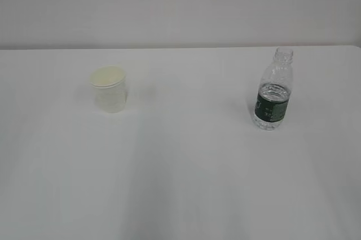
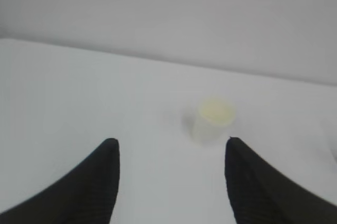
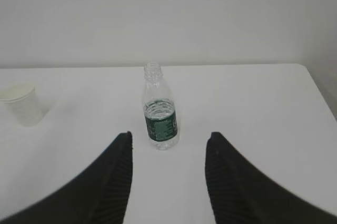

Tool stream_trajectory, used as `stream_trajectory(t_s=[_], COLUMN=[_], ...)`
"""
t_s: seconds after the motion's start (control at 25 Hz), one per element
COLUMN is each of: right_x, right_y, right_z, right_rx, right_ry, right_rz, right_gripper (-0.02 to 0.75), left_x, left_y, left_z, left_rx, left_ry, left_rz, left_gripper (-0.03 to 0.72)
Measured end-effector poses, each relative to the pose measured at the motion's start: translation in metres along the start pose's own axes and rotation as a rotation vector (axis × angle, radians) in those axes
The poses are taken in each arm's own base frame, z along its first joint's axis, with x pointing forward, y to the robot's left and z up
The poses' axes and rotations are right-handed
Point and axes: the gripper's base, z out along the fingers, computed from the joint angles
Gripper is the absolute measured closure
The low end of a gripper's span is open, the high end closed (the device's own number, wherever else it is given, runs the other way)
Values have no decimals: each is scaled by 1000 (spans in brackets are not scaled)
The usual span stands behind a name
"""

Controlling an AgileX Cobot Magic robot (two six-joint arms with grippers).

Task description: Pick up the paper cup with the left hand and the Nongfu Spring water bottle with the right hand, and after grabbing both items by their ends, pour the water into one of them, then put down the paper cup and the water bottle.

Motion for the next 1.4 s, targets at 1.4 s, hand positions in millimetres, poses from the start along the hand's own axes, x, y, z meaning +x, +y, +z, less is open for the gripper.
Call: stream_trajectory(t_s=[1.4], right_x=[-44], right_y=[-10], right_z=[140], right_rx=[39], right_ry=[-72], right_rz=[-63], right_gripper=[274], left_x=[19], left_y=[-40], left_z=[180], left_rx=[162], left_ry=[-20], left_rz=[202], left_gripper=[153])
